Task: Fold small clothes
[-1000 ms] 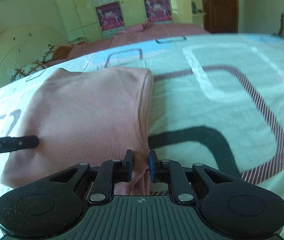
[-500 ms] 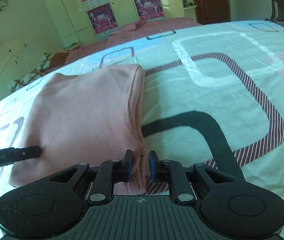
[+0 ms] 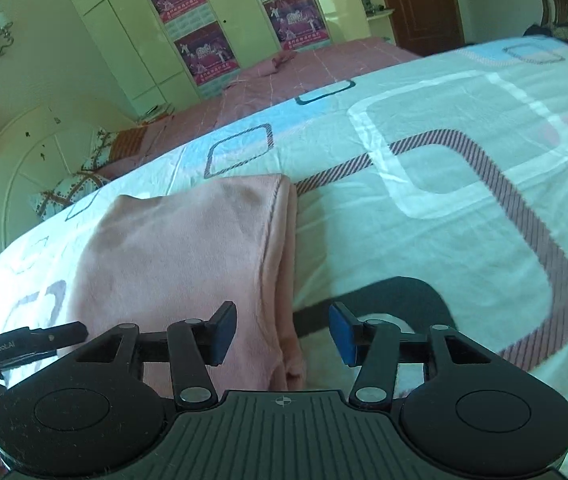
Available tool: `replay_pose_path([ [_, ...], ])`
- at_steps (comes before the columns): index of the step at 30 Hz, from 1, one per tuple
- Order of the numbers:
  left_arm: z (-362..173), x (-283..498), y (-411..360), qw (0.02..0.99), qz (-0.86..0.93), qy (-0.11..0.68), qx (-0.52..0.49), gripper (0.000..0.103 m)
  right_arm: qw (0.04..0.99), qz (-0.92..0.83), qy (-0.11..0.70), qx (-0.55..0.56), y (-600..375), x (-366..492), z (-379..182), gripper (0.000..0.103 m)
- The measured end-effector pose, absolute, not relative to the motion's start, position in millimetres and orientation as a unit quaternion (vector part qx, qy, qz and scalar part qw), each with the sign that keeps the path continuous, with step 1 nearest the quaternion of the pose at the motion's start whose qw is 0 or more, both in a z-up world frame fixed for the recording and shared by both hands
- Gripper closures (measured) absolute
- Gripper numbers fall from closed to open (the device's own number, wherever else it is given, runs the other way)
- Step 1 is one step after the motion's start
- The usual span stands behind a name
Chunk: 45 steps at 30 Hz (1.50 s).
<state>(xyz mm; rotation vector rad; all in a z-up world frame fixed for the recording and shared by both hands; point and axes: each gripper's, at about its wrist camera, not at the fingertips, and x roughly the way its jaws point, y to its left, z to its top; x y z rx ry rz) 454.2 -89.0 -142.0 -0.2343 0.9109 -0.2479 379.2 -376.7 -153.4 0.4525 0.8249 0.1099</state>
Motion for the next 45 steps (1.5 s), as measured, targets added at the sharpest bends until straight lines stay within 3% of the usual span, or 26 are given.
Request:
replay_pose_path([
  [7,-155.4,480.3,-101.2,0.875,-0.134,0.453,-0.103,0.012,0.857,0.071,0.422,0.286,-382.9,420.9,-176.5,0.052],
  [18,-172.8,507.1,-112.7,0.867,-0.179,0.453,-0.104,0.013,0.861,0.098,0.416,0.274,-372.5,454.3,-198.8,0.052],
  [20,-172.5,507.4,-112.7,0.868,-0.179,0.450,-0.107,0.018,0.866,0.102,0.417,0.258,-367.0,457.5,-197.3,0.052],
  [23,-168.3,504.3,-114.5,0.869,-0.182,0.449,-0.103,0.033,0.860,0.114,0.426,0.257,-360.9,459.7,-198.0,0.078],
  [27,-160.3,500.6,-119.1,0.876,-0.182,0.438,-0.088,0.048,0.858,0.116,0.430,0.256,-357.6,460.8,-198.8,0.080],
  [29,-155.5,499.8,-118.0,0.877,-0.181,0.435,-0.093,0.060,0.852,0.120,0.428,0.275,-361.9,458.7,-196.7,0.082],
  [31,-149.7,498.9,-116.2,0.877,-0.184,0.434,-0.093,0.065,0.852,0.124,0.420,0.286,-363.5,453.7,-190.9,0.082],
  [35,-136.4,492.0,-115.7,0.882,-0.192,0.422,-0.084,0.070,0.852,0.137,0.403,0.305,-363.1,447.0,-175.6,0.083],
  [45,-97.5,470.5,-91.3,0.895,-0.207,0.387,-0.082,0.071,0.855,0.173,0.373,0.316,-323.7,436.0,-126.5,0.083],
])
